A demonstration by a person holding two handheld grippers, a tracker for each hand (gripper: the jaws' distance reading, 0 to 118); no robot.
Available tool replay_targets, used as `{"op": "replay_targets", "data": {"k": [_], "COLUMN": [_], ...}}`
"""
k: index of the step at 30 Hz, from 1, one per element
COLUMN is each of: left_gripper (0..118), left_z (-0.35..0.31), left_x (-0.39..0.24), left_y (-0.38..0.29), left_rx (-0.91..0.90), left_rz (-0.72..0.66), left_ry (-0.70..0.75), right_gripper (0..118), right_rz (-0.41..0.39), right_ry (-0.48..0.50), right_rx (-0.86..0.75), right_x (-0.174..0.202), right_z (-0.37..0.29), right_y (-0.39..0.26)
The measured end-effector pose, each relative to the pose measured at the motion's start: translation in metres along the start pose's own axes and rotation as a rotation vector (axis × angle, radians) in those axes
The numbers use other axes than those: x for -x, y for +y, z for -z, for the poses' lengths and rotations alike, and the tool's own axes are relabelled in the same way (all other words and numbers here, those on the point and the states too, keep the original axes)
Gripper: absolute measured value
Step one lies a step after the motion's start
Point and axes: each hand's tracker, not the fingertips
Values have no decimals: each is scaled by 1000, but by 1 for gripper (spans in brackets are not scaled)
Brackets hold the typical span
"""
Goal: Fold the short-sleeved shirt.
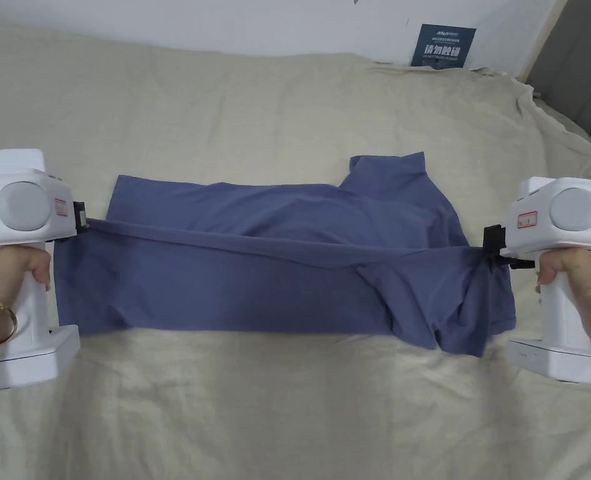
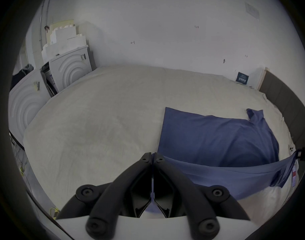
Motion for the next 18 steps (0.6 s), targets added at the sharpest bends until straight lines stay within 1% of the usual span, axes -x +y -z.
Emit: {"op": "replay_targets", "data": {"k": [3, 5, 11, 14, 15, 16, 17, 18], "left_gripper": [0, 0, 0, 0, 1, 6, 10, 10], "left_z": [30, 50, 105, 118, 121, 123, 124, 124], "left_x": [-15, -23, -31, -35, -36, -37, -38, -38], "left_y": [8, 10, 0, -7, -8, -10, -11, -11], "left_rx": [16, 44, 135, 162, 163, 160, 158, 153], "left_rz": [70, 108, 123, 153, 163, 172, 181, 185], "left_ry": [33, 46, 85, 100, 101, 108, 113, 121], "right_gripper": [4, 4, 4, 4, 5, 5, 5, 5], "right_rz": [31, 38, 46, 52, 49, 38, 33, 34], "right_ry": [-21, -34, -36, -23, -21, -17, -18, -15], "right_rx": [15, 38, 80, 81, 85, 85, 82, 75], "right_x": [7, 11, 20, 24, 25, 26, 26, 25], "right_z": [33, 56, 108, 121, 125, 126, 126, 125], "right_y": [15, 22, 27, 26, 25, 23, 22, 21]}}
